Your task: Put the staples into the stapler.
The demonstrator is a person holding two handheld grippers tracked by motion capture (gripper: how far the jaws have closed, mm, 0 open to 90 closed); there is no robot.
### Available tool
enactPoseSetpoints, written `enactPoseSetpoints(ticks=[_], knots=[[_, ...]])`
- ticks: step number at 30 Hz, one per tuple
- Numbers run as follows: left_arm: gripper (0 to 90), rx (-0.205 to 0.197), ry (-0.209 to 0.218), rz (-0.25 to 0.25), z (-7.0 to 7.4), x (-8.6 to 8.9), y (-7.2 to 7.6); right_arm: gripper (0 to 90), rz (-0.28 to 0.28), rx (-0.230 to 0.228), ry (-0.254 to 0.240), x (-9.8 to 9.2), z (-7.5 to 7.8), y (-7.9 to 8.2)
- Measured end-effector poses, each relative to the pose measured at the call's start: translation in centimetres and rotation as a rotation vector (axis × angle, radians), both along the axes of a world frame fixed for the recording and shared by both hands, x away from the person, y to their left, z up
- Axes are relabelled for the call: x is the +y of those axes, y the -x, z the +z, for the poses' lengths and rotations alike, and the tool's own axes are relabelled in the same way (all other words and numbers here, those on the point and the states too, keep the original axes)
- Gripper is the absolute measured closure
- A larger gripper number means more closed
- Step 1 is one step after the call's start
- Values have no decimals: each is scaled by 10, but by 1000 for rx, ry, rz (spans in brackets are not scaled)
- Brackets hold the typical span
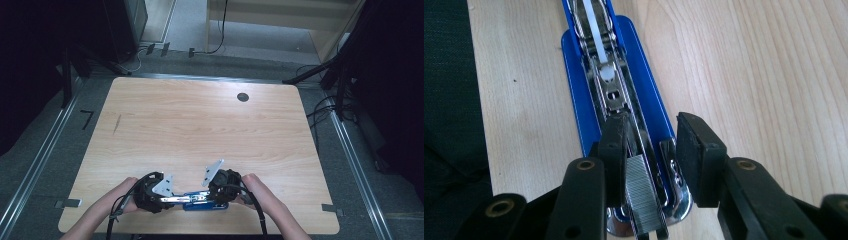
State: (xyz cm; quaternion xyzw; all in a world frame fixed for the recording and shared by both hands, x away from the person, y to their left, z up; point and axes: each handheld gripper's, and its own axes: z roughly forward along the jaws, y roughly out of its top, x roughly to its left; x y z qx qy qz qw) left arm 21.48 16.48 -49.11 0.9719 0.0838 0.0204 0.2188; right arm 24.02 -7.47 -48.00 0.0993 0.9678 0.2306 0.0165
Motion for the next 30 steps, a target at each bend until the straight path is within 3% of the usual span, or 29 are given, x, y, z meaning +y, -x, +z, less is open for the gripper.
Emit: enactPoseSetpoints(ticks=[5,18,23,30], knots=[[635,7,-1,10,-1,4,0,668,-23,19,-22,-5,-1,-1],[621,23,8,37,-2,15,0,668,-63,19,-56,-9,-4,0],[638,46,22,51,-3,19,-1,670,-80,22,-60,-10,-5,2],[647,27,31,41,-1,20,1,671,-84,26,-68,-11,-6,1]])
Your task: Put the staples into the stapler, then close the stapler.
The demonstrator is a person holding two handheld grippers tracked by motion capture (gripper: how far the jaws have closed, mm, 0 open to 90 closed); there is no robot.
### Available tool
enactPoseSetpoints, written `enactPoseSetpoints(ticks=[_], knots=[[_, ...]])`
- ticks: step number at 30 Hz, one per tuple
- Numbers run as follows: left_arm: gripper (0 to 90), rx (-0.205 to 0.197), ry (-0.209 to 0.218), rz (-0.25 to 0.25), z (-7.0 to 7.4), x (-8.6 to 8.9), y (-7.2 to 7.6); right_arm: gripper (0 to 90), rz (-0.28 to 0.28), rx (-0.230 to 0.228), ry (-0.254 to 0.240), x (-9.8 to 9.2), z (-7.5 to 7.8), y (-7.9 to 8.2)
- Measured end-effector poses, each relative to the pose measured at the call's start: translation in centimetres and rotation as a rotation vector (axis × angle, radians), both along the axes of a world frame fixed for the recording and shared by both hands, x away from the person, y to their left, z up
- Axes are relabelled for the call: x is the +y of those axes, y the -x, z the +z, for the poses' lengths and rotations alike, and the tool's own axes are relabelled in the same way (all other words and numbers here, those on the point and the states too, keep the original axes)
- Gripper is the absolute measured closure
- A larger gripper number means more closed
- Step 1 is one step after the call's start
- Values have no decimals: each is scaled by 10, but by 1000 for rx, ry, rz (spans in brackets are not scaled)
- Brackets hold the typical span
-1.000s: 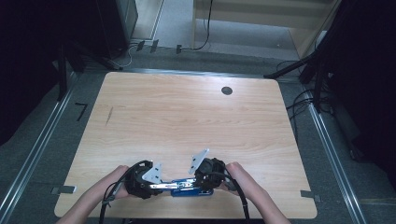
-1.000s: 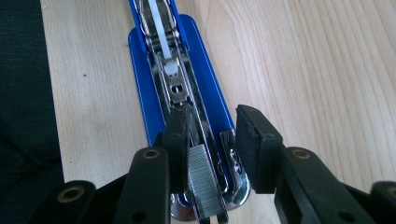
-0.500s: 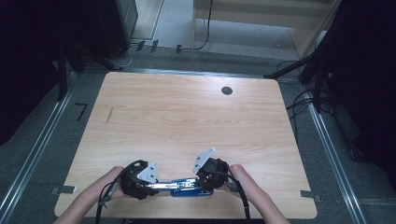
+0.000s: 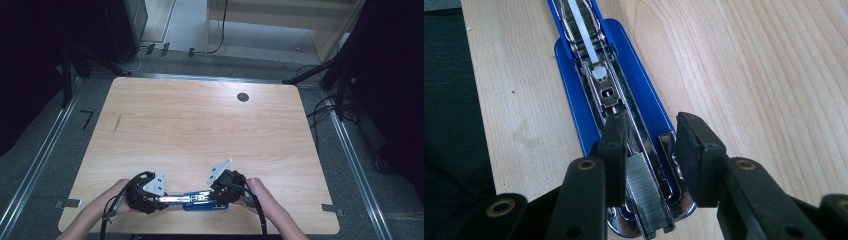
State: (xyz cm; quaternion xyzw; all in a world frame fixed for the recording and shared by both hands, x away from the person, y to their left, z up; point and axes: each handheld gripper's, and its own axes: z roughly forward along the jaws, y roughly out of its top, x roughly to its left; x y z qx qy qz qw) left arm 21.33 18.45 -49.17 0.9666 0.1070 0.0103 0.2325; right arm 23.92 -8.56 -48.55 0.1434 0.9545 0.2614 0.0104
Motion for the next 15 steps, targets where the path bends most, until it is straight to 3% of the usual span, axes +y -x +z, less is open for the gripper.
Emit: enactPoseSetpoints(ticks=[15], knots=[[658,-37,48,-27,14,3,3,666,-31,7,-30,-4,-2,1]])
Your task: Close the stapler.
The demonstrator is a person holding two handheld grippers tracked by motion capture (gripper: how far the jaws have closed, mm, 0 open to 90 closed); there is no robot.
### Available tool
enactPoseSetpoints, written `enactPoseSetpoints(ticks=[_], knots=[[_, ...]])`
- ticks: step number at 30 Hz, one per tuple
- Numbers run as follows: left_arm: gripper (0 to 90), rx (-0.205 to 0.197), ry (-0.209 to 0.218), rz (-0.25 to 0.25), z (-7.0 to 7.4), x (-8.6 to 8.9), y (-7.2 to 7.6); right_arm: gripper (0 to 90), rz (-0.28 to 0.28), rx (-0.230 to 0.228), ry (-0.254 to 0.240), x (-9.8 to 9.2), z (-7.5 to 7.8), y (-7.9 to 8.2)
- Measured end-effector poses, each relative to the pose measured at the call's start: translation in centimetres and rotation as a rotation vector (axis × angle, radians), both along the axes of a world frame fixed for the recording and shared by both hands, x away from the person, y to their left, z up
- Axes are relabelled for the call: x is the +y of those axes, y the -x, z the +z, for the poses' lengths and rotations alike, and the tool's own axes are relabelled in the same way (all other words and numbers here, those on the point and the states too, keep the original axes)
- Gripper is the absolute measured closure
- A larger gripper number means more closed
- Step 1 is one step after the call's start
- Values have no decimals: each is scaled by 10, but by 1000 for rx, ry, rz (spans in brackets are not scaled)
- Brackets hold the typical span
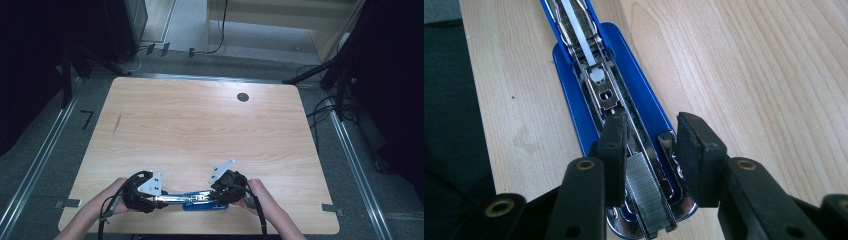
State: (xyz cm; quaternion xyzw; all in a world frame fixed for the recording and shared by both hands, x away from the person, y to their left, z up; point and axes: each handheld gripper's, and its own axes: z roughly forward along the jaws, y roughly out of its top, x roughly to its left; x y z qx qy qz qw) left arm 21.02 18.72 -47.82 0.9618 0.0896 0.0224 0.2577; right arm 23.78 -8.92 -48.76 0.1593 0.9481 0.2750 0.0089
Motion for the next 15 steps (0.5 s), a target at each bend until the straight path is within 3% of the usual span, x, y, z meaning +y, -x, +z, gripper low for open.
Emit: enactPoseSetpoints(ticks=[4,15], knots=[[660,3,39,1,7,0,0,661,-17,15,-33,-4,-2,0],[665,-1,69,-13,12,2,-1,654,-9,7,-26,-1,-2,-1]])
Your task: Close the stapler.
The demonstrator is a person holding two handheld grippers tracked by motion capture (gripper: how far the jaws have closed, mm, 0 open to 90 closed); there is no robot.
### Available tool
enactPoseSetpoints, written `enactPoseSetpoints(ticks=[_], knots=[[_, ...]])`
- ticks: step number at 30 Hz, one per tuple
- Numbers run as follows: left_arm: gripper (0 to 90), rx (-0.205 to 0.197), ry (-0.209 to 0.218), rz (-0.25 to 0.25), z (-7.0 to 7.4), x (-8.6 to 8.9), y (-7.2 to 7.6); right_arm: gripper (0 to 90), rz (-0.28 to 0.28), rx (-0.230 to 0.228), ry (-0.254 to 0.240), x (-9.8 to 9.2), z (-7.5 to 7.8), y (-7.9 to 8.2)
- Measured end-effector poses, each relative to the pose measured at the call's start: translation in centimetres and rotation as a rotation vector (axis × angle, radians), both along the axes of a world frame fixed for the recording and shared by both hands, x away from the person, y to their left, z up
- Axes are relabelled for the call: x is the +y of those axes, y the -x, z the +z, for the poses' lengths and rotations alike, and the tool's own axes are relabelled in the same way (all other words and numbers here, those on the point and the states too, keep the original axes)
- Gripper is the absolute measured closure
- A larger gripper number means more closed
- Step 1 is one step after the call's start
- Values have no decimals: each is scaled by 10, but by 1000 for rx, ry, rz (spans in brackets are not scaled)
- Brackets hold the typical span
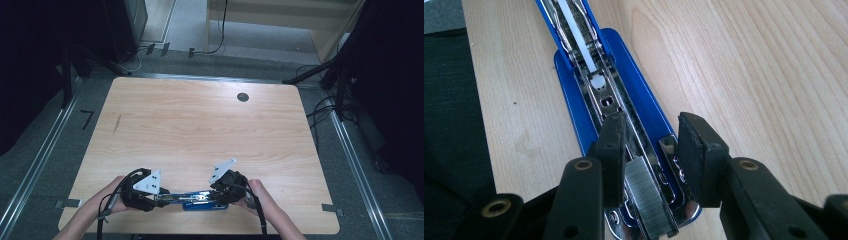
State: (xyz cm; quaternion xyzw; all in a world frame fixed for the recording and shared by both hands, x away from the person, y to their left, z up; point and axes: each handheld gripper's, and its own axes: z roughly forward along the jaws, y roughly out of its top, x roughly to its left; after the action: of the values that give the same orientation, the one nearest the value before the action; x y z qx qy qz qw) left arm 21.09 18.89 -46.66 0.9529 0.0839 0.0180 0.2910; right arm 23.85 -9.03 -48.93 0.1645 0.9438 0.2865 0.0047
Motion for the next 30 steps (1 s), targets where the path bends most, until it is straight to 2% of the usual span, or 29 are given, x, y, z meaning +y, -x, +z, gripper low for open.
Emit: enactPoseSetpoints(ticks=[7,13,16,17,20,21,22,24,30], knots=[[666,-3,9,-3,2,-1,0,648,-8,11,-16,0,-1,0],[666,-2,13,-3,1,0,0,628,-11,2,-8,3,0,1],[666,-5,14,-5,2,0,0,620,10,-36,-5,8,1,3],[666,-6,14,-5,2,0,0,635,26,-49,-38,12,4,5],[666,-12,15,-3,2,0,1,667,39,-68,-53,17,8,11],[666,-13,15,-2,2,-1,1,724,56,-81,-70,22,12,15],[666,-16,18,-3,2,-1,2,724,56,-81,-70,22,12,15],[666,-19,11,-3,3,-1,2,791,59,-102,-90,29,16,20],[664,-25,10,5,4,-2,3,829,69,-115,-83,45,11,24]])
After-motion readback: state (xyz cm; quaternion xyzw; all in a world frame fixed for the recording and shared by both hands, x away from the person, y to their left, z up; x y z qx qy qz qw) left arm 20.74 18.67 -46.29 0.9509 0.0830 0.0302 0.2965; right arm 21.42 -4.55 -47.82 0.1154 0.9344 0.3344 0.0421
